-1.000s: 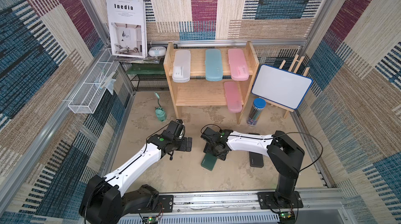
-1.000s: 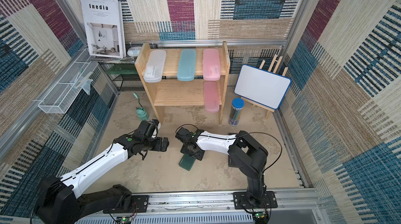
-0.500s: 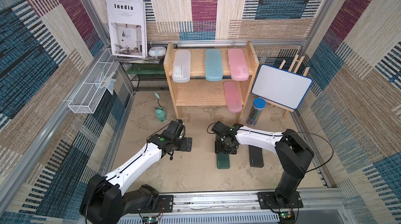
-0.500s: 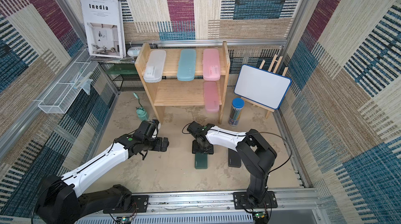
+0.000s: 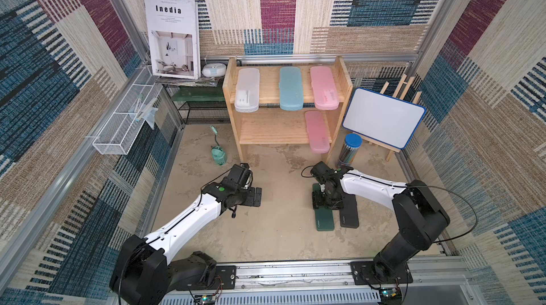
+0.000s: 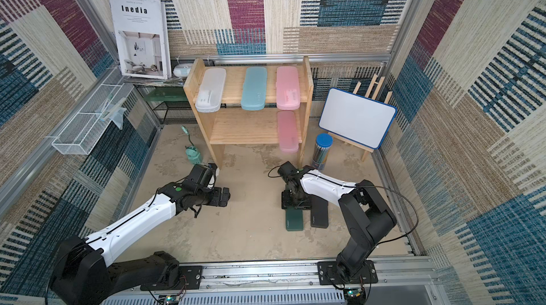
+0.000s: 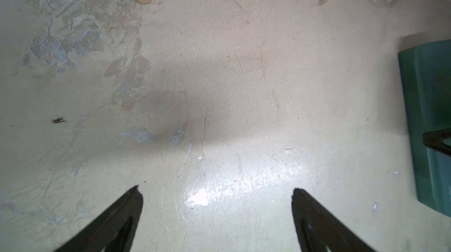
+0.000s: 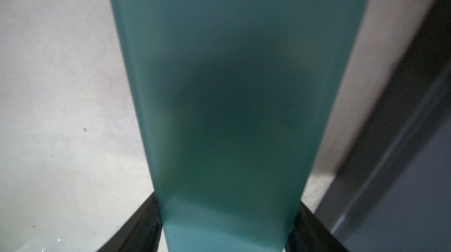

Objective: Remove the pencil cases from the shelf
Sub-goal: Move the pencil case to the center of the board, then pick up the pencil case from the shelf.

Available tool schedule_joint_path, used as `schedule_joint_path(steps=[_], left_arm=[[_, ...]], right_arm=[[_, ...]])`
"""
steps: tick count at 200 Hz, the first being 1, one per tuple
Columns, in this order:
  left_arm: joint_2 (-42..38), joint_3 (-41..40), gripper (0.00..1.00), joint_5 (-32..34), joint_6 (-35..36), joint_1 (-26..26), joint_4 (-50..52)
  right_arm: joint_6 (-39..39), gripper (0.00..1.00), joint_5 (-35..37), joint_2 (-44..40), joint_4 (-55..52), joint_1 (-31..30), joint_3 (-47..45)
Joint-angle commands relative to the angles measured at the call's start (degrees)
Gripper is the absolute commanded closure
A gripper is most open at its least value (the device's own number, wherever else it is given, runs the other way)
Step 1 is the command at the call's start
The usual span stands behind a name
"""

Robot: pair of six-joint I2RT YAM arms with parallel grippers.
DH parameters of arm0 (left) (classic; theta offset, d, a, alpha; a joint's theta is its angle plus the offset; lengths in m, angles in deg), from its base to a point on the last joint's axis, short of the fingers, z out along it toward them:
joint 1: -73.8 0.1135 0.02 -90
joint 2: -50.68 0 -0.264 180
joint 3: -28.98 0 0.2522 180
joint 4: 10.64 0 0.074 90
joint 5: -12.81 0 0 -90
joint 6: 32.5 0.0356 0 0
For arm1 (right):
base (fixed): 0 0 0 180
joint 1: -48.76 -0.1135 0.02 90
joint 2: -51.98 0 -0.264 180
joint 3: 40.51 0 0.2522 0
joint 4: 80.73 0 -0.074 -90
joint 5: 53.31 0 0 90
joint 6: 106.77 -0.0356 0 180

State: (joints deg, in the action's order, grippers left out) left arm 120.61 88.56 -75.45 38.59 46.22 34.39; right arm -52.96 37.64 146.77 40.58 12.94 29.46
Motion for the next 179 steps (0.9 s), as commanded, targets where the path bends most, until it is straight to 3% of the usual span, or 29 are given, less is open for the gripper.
schedule_joint_path(steps=[1,31,48,85,133,179], left_arm=[[0.11,0.27,0.0,0.21,0.03,0.06,-0.77],[-0.6,-0.12,0.0,-3.75,-0.4,0.06,-2.74],[-1.27,0.03,0.0,-7.57,-1.01,0.06,-4.37],[-1.82,2.19,0.0,-14.98,-3.69,0.06,-8.3],[-1.23,7.02,0.0,-24.62,-9.42,0.06,-15.67],[6.23,9.36,0.0,-34.41,-24.02,-1.42,-36.5]], right_arm=[[1.46,0.47,7.74,-0.49,-8.39,1.21,-2.03],[2.16,0.13,6.93,-2.14,-6.39,1.41,-1.66],[2.56,0.02,6.53,-2.86,-5.17,1.38,-0.78],[3.95,0.02,7.88,-6.71,-4.22,1.19,3.06],[4.77,0.02,10.68,-21.19,-1.97,1.01,7.02],[5.62,0.02,18.02,-34.58,5.36,1.75,7.21]])
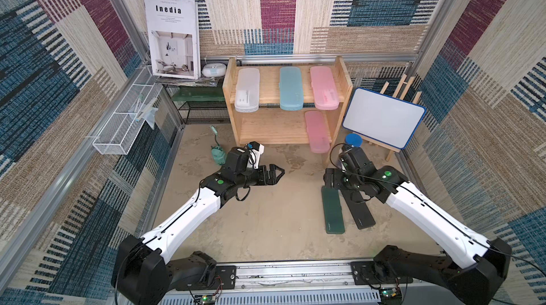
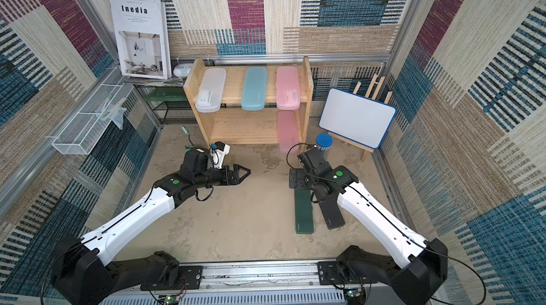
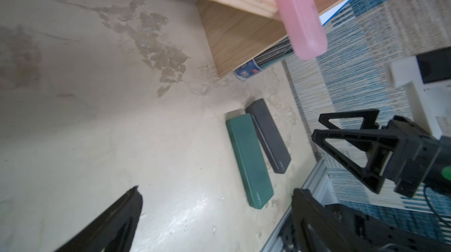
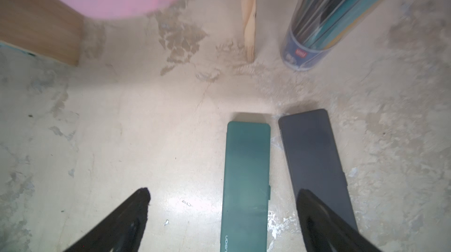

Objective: Remove the pencil cases from the shelf
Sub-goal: Pick up the pencil case from the shelf.

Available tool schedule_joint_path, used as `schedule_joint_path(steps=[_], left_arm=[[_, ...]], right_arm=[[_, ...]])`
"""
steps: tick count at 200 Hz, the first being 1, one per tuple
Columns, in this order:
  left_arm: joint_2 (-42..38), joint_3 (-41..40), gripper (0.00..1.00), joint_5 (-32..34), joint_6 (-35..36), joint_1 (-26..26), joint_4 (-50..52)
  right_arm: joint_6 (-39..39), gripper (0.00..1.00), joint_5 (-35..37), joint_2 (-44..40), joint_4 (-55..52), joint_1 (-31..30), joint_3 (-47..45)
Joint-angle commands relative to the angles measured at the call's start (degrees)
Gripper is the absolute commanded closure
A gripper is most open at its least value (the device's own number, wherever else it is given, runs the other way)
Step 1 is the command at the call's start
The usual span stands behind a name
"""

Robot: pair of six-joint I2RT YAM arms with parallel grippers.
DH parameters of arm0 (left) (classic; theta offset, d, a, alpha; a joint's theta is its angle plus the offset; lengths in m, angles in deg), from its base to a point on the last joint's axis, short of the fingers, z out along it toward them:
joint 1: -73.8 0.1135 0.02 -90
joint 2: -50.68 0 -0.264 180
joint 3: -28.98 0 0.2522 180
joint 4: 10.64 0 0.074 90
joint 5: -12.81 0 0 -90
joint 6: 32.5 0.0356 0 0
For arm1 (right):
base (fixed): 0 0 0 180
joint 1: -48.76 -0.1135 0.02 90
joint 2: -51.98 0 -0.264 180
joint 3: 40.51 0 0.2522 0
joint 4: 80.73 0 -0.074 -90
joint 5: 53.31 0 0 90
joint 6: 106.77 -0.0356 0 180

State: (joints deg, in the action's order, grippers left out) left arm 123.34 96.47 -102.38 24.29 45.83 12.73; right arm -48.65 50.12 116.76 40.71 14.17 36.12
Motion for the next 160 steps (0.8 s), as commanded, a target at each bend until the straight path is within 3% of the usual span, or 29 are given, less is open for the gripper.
schedule_joint_path(steps=[1,56,101,160], left_arm=[[3.74,1.5,0.0,-7.49,-10.06,-1.12,-15.26],[16.31,10.38,0.0,-9.79,-19.97,-8.16,-28.24],[26.27,13.54,0.0,-8.5,-23.71,-8.6,-34.59],[33.02,19.05,0.06,-4.67,-25.28,-8.55,-36.96]], right_arm=[[1.35,0.02,5.68,-4.79,5.37,0.55,0.61],[3.78,0.02,12.38,-7.73,4.1,1.53,8.56],[6.07,0.02,13.02,-8.75,4.53,1.72,11.14],[8.76,0.02,12.05,-10.89,4.45,1.89,10.25]])
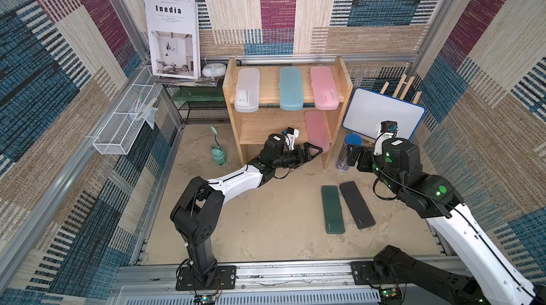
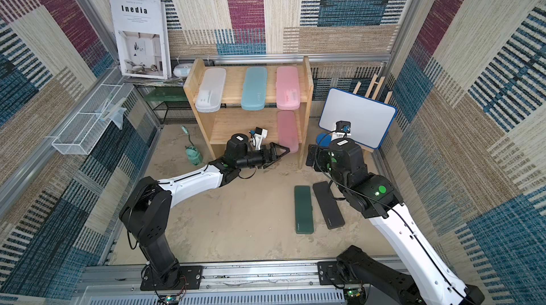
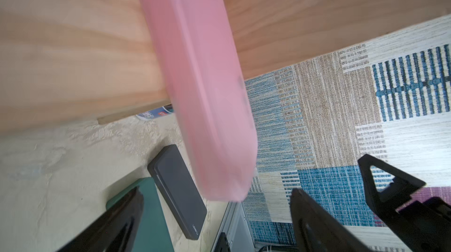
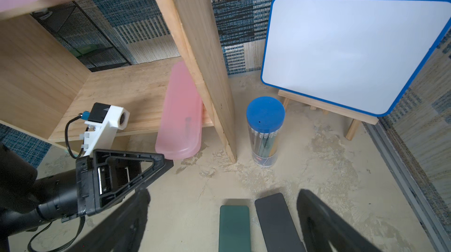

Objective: Remove the pencil cases from the shelf
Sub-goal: Pick up the pencil case from the shelf.

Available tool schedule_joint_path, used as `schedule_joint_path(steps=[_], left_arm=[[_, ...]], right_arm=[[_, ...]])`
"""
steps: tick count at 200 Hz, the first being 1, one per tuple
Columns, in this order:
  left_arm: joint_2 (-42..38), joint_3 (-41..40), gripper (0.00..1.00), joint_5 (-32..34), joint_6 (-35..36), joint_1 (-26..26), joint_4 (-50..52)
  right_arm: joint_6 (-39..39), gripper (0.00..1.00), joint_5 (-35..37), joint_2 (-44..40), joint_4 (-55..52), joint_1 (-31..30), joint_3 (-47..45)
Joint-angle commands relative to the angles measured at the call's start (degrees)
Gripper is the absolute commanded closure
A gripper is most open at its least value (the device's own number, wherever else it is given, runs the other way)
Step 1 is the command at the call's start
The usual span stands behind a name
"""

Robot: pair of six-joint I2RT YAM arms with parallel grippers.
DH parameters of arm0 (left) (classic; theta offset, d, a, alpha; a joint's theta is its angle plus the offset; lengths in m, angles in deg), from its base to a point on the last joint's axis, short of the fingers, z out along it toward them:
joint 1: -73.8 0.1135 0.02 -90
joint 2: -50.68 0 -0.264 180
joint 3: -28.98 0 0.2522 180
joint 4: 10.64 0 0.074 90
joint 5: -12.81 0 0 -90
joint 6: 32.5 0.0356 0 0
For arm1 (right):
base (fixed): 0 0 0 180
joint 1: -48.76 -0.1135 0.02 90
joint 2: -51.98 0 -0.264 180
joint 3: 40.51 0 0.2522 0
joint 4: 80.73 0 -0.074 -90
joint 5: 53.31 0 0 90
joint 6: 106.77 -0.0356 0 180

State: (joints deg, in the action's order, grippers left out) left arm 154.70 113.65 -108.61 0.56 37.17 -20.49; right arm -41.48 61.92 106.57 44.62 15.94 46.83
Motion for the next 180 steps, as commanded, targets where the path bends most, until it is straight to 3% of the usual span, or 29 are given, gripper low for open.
schedule_joint_path(steps=[1,62,88,113,142,167,180], left_arm=[[1.72,1.91,0.06,1.64,-1.56,0.08,-3.82],[5.15,3.15,0.3,3.38,-4.78,0.08,-6.62],[5.0,2.74,0.47,4.03,-4.94,0.05,-6.65],[4.43,2.3,0.5,4.78,-4.36,-0.11,-6.0],[3.65,1.91,0.68,5.19,-3.71,-0.1,-5.23],[2.4,0.91,0.72,5.47,-2.52,-0.11,-4.49],[1.1,-0.44,0.78,5.72,-1.22,-0.08,-3.97]], right_arm=[[1.59,0.02,0.21,-0.71,0.54,0.12,-0.5],[3.05,0.02,0.43,-0.85,-0.6,0.13,-0.37],[3.83,0.02,0.08,-0.72,-0.62,0.16,-0.92],[3.97,0.02,-0.45,-0.45,-0.48,0.23,-1.38],[3.93,0.02,-1.24,-0.48,0.14,0.28,-2.06],[3.62,0.02,-2.13,-0.82,0.93,0.26,-2.63],[3.3,0.02,-3.66,-1.04,1.81,0.22,-3.08]])
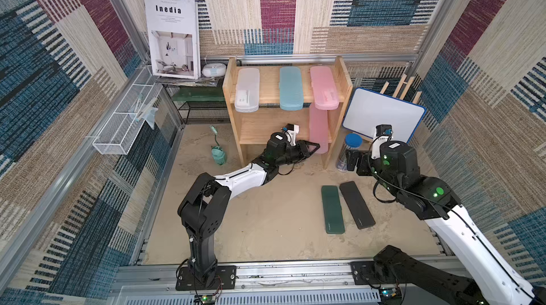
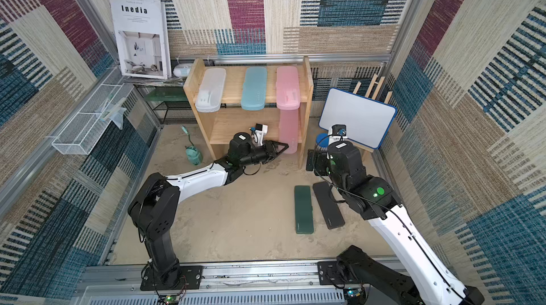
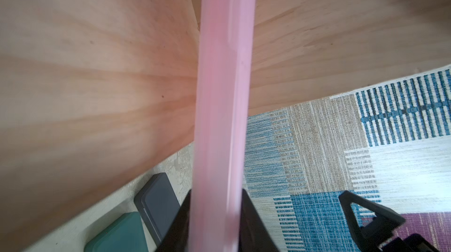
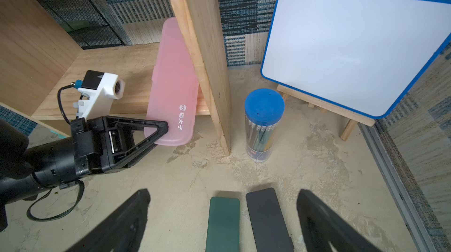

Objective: Remove the pencil cases from the shelf
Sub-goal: Pick up the pencil case from the shelf.

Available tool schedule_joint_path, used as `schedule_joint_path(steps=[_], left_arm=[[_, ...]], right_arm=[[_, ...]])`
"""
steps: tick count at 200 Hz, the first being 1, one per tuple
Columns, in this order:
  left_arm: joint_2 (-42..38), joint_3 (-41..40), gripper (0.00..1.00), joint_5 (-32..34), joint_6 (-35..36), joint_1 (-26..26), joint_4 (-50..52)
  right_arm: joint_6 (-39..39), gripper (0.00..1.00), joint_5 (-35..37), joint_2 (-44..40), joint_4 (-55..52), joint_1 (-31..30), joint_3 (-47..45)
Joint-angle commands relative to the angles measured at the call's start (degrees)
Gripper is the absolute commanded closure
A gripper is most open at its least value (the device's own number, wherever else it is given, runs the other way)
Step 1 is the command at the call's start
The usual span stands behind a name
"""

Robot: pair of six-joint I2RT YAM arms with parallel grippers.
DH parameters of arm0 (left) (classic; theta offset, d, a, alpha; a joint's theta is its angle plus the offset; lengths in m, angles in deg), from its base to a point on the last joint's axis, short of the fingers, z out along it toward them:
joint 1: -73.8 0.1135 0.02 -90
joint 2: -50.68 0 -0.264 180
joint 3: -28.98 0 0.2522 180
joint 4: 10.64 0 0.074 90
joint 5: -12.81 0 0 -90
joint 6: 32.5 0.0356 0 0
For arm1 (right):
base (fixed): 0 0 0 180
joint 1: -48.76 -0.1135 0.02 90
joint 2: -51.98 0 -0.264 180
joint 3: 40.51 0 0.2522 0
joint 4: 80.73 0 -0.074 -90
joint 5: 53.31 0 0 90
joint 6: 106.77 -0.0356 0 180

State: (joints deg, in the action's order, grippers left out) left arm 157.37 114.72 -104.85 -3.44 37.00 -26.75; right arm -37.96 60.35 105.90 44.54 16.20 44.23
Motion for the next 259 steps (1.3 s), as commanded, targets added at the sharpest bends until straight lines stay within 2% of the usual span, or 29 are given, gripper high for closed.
schedule_joint_path(steps=[1,16,60,90,105,132,173,214,259], left_arm=[[-1.66,-1.72,0.79,1.98,2.95,0.08,2.32],[-3.93,-3.95,0.83,2.89,5.74,0.03,3.79],[-14.82,-16.01,0.83,6.8,14.87,-0.28,9.28],[-25.93,-26.95,0.83,10.38,20.93,-0.82,11.99],[-32.49,-31.53,0.82,12.56,22.75,-1.12,13.45],[-43.56,-36.7,0.82,16.21,25.36,-1.5,18.45],[-54.34,-40.15,0.82,19.21,26.67,-1.52,25.38],[-58.63,-42.69,0.81,20.18,25.73,-1.52,26.48],[-61.18,-42.37,0.81,21.1,26.87,-1.48,29.76]], right_arm=[[-0.28,0.02,-2.19,-0.33,2.01,-0.05,-0.49],[-1.09,0.02,-4.57,-0.17,3.35,-0.03,-1.1],[-5.95,0.01,-18.1,2.75,10.17,-0.05,-3.46],[-14.09,0.01,-25.28,4.25,19.9,-0.06,-7.96],[-15.81,0.01,-27.52,6.36,22.87,-0.11,-8.8],[-19.78,0.01,-33.82,10.77,30.34,-0.76,-10.49],[-19.24,0.01,-33.45,20.13,32.6,-5.53,-6.61],[-17.77,0.01,-31.92,27.83,33.08,-10.47,-0.33],[-16.65,0.01,-31.41,34.45,32.39,-13.32,3.97]])
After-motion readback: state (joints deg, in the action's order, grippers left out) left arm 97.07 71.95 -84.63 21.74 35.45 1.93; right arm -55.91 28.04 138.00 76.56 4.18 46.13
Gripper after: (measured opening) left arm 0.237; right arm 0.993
